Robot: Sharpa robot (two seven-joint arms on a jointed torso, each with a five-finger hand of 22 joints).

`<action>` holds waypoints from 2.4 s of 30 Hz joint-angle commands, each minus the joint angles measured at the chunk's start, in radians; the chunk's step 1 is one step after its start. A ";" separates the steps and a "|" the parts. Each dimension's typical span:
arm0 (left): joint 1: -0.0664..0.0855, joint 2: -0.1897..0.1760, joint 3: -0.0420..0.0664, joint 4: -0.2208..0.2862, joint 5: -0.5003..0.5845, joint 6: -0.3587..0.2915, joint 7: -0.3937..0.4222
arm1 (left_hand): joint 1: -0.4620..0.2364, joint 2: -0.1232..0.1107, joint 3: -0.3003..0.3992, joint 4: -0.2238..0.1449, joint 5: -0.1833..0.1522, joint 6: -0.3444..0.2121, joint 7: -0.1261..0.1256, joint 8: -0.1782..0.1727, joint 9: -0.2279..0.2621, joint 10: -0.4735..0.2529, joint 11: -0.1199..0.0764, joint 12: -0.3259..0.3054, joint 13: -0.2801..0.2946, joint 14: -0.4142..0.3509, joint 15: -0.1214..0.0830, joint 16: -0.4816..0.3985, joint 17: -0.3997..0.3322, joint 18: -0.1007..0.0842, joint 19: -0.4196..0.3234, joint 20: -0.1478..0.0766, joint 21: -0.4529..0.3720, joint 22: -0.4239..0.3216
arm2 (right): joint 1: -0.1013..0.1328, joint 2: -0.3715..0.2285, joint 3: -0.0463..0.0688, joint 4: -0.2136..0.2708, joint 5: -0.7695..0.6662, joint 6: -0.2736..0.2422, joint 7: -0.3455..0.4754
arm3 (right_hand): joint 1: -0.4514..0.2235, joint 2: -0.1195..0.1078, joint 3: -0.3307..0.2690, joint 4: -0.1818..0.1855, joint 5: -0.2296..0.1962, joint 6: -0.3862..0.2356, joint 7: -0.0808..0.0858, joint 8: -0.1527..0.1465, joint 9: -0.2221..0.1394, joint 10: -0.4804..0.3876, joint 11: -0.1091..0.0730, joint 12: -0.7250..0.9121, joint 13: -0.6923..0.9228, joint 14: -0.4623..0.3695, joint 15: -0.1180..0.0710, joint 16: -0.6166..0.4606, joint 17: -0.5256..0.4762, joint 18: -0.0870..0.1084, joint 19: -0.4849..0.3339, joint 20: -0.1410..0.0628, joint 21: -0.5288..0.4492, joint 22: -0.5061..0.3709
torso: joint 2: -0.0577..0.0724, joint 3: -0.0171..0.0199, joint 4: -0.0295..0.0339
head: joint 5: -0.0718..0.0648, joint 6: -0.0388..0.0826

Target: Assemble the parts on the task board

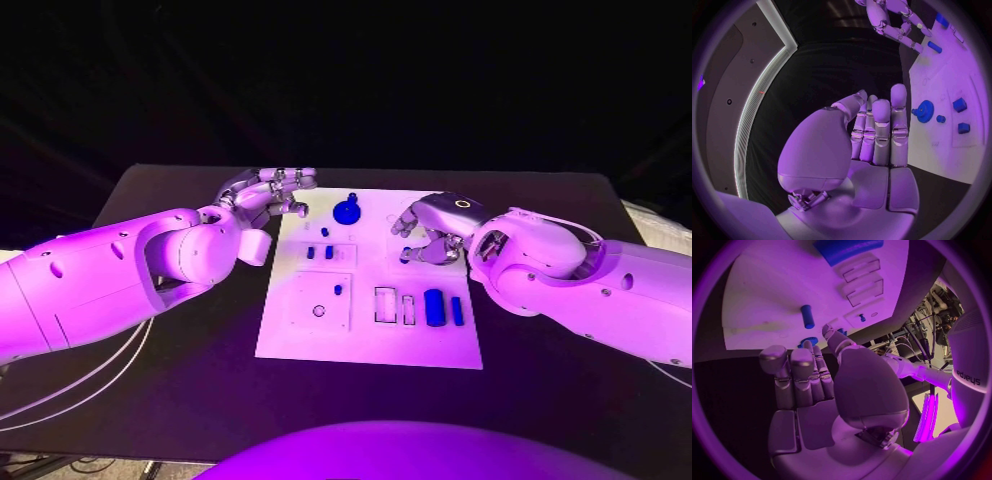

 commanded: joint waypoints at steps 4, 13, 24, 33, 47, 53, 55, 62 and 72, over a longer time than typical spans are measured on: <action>0.000 0.001 0.001 0.004 -0.006 0.023 0.004 | 0.003 0.008 0.004 -0.003 0.000 -0.004 0.003 0.003 0.000 -0.007 0.001 0.005 0.001 -0.009 -0.001 -0.002 -0.001 0.011 -0.003 -0.006 -0.007 -0.001 | 0.004 -0.001 0.000 -0.022 0.008 0.041 -0.006 | 0.005 -0.002 -0.010 -0.002 0.005 -0.005 -0.008 -0.005 -0.001 -0.012 -0.003 0.006 -0.002 -0.005 0.002 -0.007 -0.005 0.017 -0.009 0.000 -0.007 -0.004 | 0.001 0.0005 0.0019 | -0.005 0.006; 0.000 0.001 0.001 0.004 -0.007 0.023 0.004 | 0.003 0.008 0.004 -0.003 0.000 -0.004 0.003 0.003 0.000 -0.007 0.001 0.005 0.001 -0.009 -0.001 -0.002 -0.001 0.011 -0.003 -0.006 -0.007 -0.001 | 0.006 0.013 0.000 -0.045 -0.003 0.086 -0.008 | 0.014 0.019 -0.010 -0.001 0.009 0.006 -0.013 -0.001 0.001 -0.004 -0.010 0.021 0.001 -0.001 -0.002 0.000 -0.002 0.016 -0.005 -0.002 -0.005 0.000 | 0.001 -0.0005 0.0038 | -0.006 0.007; 0.000 0.001 0.001 0.004 -0.008 0.022 0.003 | 0.002 0.008 0.004 -0.003 0.000 -0.004 0.003 0.003 0.000 -0.007 0.002 0.005 0.001 -0.009 0.000 -0.003 -0.001 0.011 -0.003 -0.006 -0.007 -0.001 | 0.006 0.024 -0.001 -0.052 -0.002 0.164 0.002 | 0.022 0.046 0.005 0.000 0.009 0.059 -0.016 0.012 0.008 0.058 -0.021 0.048 -0.002 0.013 -0.012 0.021 0.011 0.011 0.016 -0.009 0.014 0.025 | 0.001 0.0002 0.0019 | -0.005 0.004; 0.000 0.001 0.001 0.002 -0.008 0.022 0.003 | -0.002 0.011 0.004 0.000 0.000 -0.005 0.004 0.002 0.000 -0.012 0.003 0.007 0.002 -0.011 0.001 -0.005 -0.003 0.010 -0.004 -0.005 -0.010 -0.003 | 0.005 0.041 -0.002 -0.061 -0.009 0.163 0.004 | 0.038 0.082 0.045 -0.003 -0.025 0.101 -0.020 0.020 0.012 0.097 -0.029 0.048 -0.003 0.016 -0.019 0.026 0.012 0.008 0.026 -0.014 0.026 0.039 | 0.001 0.0004 0.0025 | -0.007 0.004; 0.000 0.001 0.001 0.000 -0.008 0.024 0.002 | -0.004 0.012 0.005 0.001 0.000 -0.006 0.004 0.002 0.000 -0.013 0.003 0.008 0.002 -0.012 0.001 -0.005 -0.004 0.010 -0.004 -0.005 -0.011 -0.003 | -0.001 0.065 -0.003 -0.078 -0.036 0.105 -0.013 | 0.042 0.104 0.081 -0.006 -0.027 0.152 -0.030 0.035 0.021 0.156 -0.043 0.046 0.000 0.027 -0.031 0.070 0.056 -0.007 0.071 -0.020 0.082 0.112 | 0.000 -0.0002 0.0031 | -0.005 0.000; 0.000 0.000 0.001 -0.003 -0.008 0.024 0.001 | -0.004 0.012 0.005 0.001 0.000 -0.006 0.004 0.002 0.000 -0.013 0.003 0.008 0.002 -0.012 0.001 -0.005 -0.004 0.010 -0.004 -0.005 -0.011 -0.003 | -0.001 0.049 -0.003 -0.062 -0.053 0.044 -0.029 | 0.061 0.112 0.104 -0.022 -0.028 0.164 -0.031 0.041 0.025 0.180 -0.049 0.044 0.001 0.034 -0.040 0.099 0.085 -0.015 0.094 -0.027 0.112 0.150 | 0.000 0.0005 0.0028 | -0.003 -0.002; 0.000 -0.001 0.001 -0.004 -0.008 0.024 0.001 | -0.004 0.012 0.005 0.001 0.000 -0.006 0.004 0.002 0.000 -0.013 0.003 0.008 0.002 -0.012 0.001 -0.005 -0.004 0.010 -0.004 -0.005 -0.011 -0.003 | -0.001 0.037 -0.002 -0.047 -0.050 0.028 -0.031 | 0.061 0.111 0.107 -0.024 -0.028 0.165 -0.030 0.041 0.025 0.181 -0.049 0.043 0.001 0.034 -0.040 0.101 0.087 -0.015 0.096 -0.028 0.115 0.154 | 0.000 -0.0003 0.0027 | -0.003 -0.002; 0.000 -0.003 0.001 -0.006 -0.008 0.027 -0.001 | -0.003 0.013 0.005 0.001 0.000 -0.006 0.004 0.002 0.000 -0.014 0.003 0.009 0.003 -0.012 0.001 -0.005 -0.004 0.010 -0.004 -0.005 -0.012 -0.003 | 0.004 -0.007 0.007 0.031 0.005 -0.048 -0.014 | 0.064 0.104 0.118 -0.033 -0.028 0.160 -0.027 0.037 0.024 0.180 -0.047 0.032 -0.001 0.033 -0.039 0.106 0.090 -0.016 0.096 -0.030 0.119 0.157 | 0.000 0.0004 0.0015 | -0.001 -0.003; 0.000 -0.002 0.001 -0.005 -0.008 0.032 -0.001 | -0.003 0.013 0.005 0.001 0.000 -0.006 0.004 0.002 0.000 -0.014 0.003 0.009 0.003 -0.012 0.001 -0.005 -0.004 0.010 -0.004 -0.005 -0.012 -0.003 | 0.007 0.006 0.012 0.101 0.064 -0.078 0.016 | 0.063 0.102 0.122 -0.035 -0.028 0.160 -0.026 0.036 0.025 0.181 -0.045 0.028 -0.001 0.034 -0.038 0.112 0.097 -0.017 0.099 -0.030 0.124 0.164 | 0.001 0.0003 0.0014 | 0.006 -0.001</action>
